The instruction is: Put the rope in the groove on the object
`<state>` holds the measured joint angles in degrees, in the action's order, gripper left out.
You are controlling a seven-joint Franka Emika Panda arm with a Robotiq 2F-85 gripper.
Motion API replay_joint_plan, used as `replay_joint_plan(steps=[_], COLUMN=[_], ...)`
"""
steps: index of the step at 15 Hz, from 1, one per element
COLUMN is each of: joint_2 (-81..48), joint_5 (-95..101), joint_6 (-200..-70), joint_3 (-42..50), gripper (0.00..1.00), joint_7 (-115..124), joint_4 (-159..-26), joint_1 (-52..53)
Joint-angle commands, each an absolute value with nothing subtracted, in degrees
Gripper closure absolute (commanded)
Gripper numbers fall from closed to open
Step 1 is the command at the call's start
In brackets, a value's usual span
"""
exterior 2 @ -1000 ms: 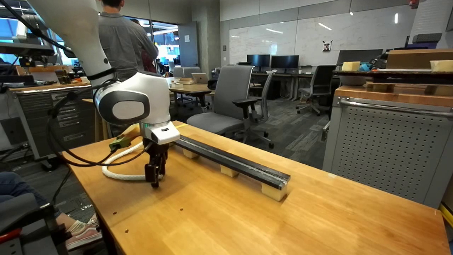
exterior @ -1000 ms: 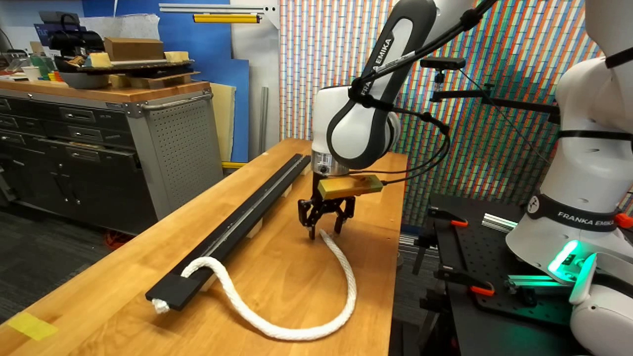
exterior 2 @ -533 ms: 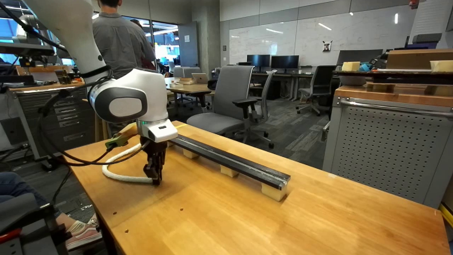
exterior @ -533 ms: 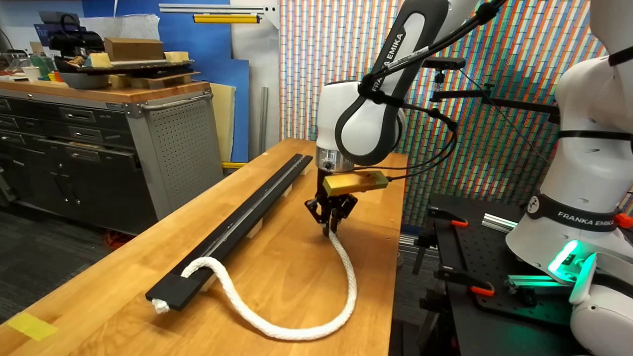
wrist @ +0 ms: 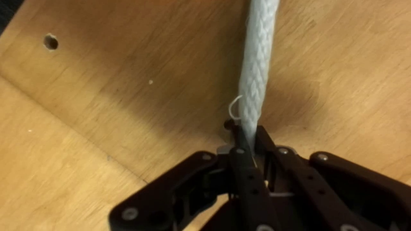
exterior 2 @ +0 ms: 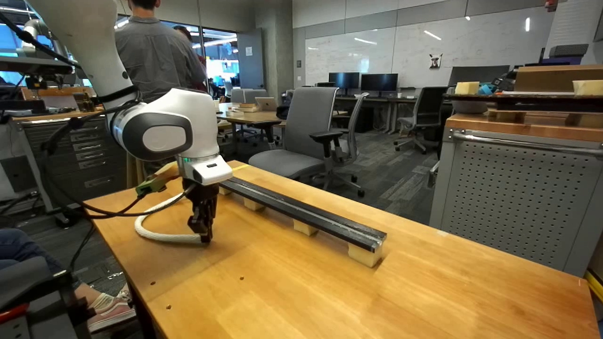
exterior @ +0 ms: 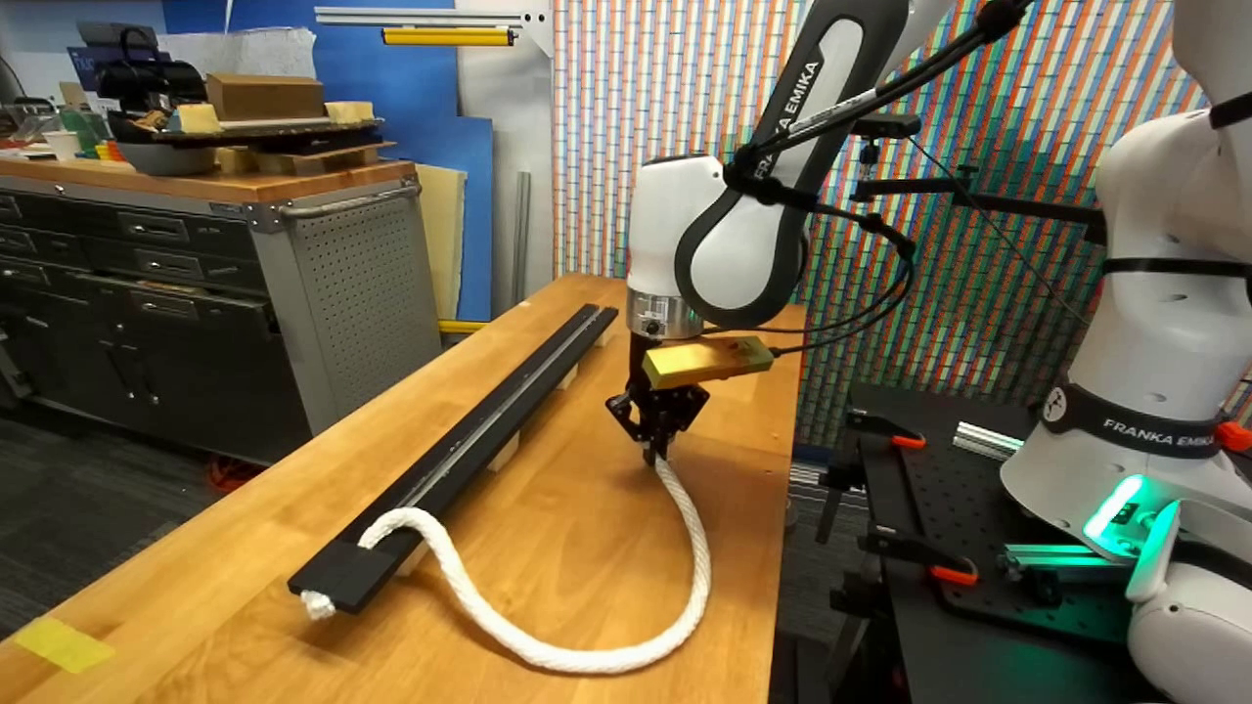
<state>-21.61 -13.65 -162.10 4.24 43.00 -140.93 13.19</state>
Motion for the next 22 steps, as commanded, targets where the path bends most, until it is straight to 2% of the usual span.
replay_joint_plan(steps=[1, 7, 22], joint_2=[-16.4, -12.4, -11.3], joint_5=[-11.7, -8.9, -15.3], joint_6=[-158.2, -154.0, -131.8], joint_3=[4.9, 5.9, 5.2], gripper=[0.97, 0.97, 0.97], joint_7=[44.3, 46.2, 45.7], joint_4=[-141.2, -136.6, -112.5], joint_1=[13.1, 10.8, -0.1])
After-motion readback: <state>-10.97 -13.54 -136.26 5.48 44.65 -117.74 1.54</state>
